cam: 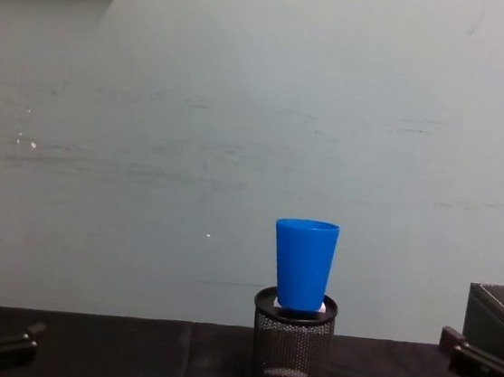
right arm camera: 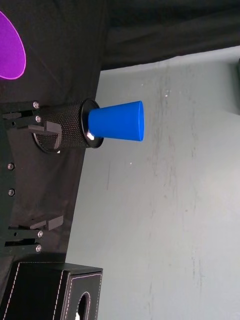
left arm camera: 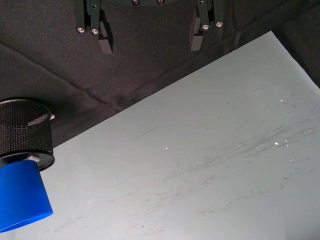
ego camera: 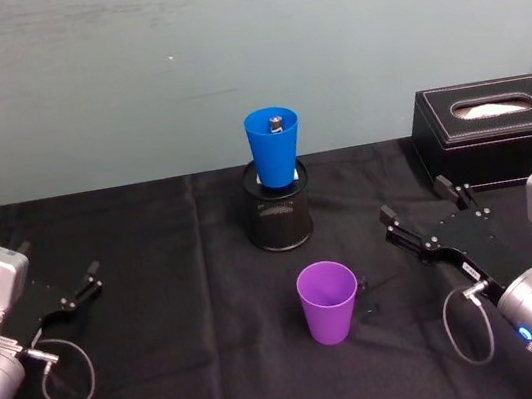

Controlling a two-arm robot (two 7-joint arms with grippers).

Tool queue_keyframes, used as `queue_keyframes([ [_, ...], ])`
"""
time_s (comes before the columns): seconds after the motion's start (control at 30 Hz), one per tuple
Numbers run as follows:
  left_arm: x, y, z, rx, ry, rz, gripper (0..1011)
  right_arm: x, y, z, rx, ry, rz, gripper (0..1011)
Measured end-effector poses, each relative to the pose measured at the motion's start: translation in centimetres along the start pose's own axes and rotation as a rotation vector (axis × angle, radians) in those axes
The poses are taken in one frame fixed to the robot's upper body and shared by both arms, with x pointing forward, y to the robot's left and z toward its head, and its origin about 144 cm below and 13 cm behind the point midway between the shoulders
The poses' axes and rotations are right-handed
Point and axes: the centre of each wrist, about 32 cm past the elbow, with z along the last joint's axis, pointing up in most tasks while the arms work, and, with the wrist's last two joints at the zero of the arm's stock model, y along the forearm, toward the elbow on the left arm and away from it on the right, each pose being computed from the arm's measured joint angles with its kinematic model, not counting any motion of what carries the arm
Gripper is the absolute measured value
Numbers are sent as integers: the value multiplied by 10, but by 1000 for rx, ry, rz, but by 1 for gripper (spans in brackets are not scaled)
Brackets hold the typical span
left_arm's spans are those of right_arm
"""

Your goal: Pick up one cup with a gripper and tap it against the other cup.

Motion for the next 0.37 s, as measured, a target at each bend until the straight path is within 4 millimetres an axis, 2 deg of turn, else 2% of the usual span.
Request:
queue_keyframes([
  [0.37,0,0,0,0,0,0,1000,0,0,0,1,0,0,1003],
])
